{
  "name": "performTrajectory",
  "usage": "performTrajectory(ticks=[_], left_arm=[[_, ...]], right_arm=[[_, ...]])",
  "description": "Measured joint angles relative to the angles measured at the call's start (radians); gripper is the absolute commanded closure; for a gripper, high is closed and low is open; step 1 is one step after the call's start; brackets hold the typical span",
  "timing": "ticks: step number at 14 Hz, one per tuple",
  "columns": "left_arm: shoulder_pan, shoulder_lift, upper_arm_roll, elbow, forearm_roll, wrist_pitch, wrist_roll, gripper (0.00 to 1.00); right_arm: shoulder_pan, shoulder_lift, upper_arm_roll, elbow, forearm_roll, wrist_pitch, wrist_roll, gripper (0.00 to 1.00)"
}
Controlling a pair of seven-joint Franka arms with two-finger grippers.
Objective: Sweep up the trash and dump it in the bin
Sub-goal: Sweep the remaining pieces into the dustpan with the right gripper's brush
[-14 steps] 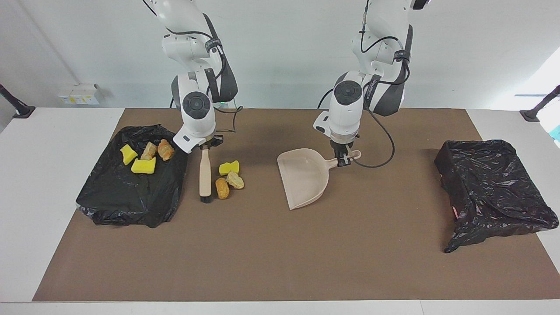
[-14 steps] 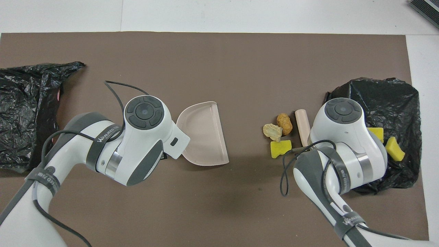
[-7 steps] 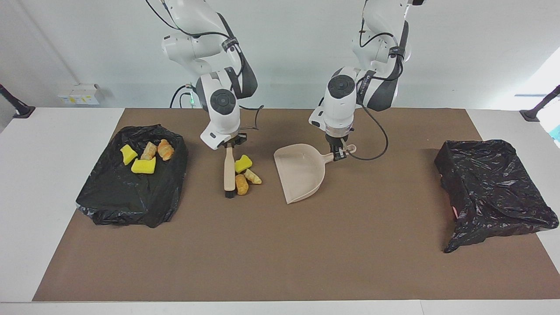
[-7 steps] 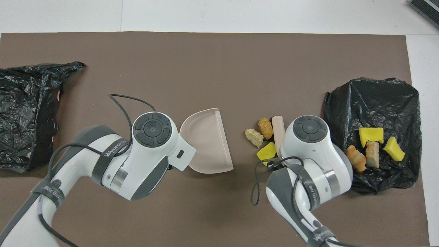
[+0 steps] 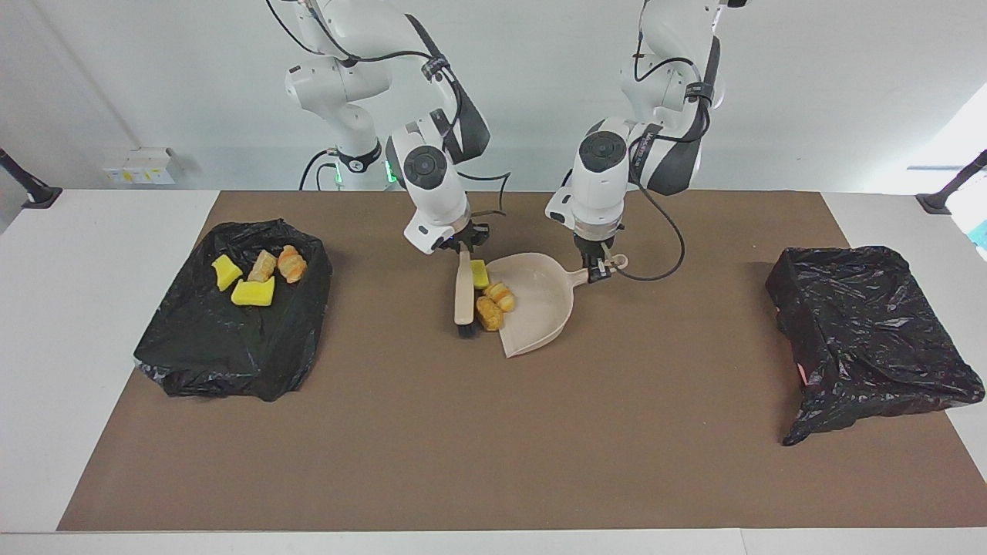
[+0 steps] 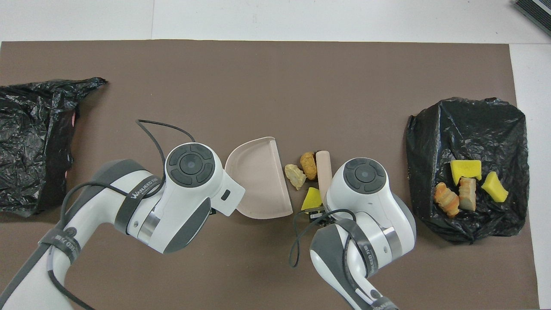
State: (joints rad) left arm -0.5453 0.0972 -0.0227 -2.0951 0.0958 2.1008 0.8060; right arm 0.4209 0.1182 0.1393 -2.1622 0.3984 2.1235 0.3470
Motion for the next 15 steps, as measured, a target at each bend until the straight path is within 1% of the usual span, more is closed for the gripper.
performTrajectory(ticks=[1, 3, 5, 6, 7, 9, 11, 12, 13, 15], left_arm=[[0.000, -0.006, 0.000, -0.014, 0.000, 0.017, 0.000, 1.00], [0.000, -0.012, 0.000, -0.038, 0.000, 0.056, 0.000, 1.00], [0.000, -0.016, 0.001, -0.057, 0.001, 0.092, 0.004, 1.00], [0.000, -0.018, 0.001, -0.061, 0.001, 0.098, 0.005, 1.00], [0.001, -0.018, 0.001, -0.062, 0.001, 0.101, 0.005, 1.00], [0.006, -0.017, 0.003, -0.062, 0.000, 0.109, 0.006, 1.00], [0.021, -0.015, 0.006, -0.059, -0.006, 0.113, 0.020, 1.00], [0.038, -0.011, 0.006, -0.054, -0.016, 0.114, 0.038, 1.00], [0.054, -0.005, 0.009, -0.047, -0.028, 0.115, 0.064, 1.00], [0.089, 0.007, 0.013, -0.021, -0.042, 0.114, 0.103, 1.00]], right_arm=[[0.016, 0.013, 0.000, 0.033, 0.036, 0.001, 0.000, 1.00], [0.030, 0.031, 0.001, 0.092, 0.059, -0.004, 0.006, 1.00], [0.029, 0.026, -0.005, 0.148, 0.060, -0.055, 0.022, 1.00], [0.027, 0.008, -0.010, 0.168, 0.055, -0.090, 0.035, 1.00], [0.019, -0.022, -0.014, 0.183, 0.046, -0.140, 0.046, 1.00], [-0.010, -0.111, -0.021, 0.197, 0.009, -0.272, 0.063, 1.00], [-0.027, -0.209, -0.023, 0.190, -0.079, -0.412, 0.102, 1.00], [-0.026, -0.250, -0.021, 0.167, -0.117, -0.454, 0.122, 1.00], [-0.025, -0.288, -0.017, 0.123, -0.133, -0.468, 0.131, 1.00], [-0.019, -0.350, -0.010, 0.021, -0.144, -0.468, 0.136, 1.00]])
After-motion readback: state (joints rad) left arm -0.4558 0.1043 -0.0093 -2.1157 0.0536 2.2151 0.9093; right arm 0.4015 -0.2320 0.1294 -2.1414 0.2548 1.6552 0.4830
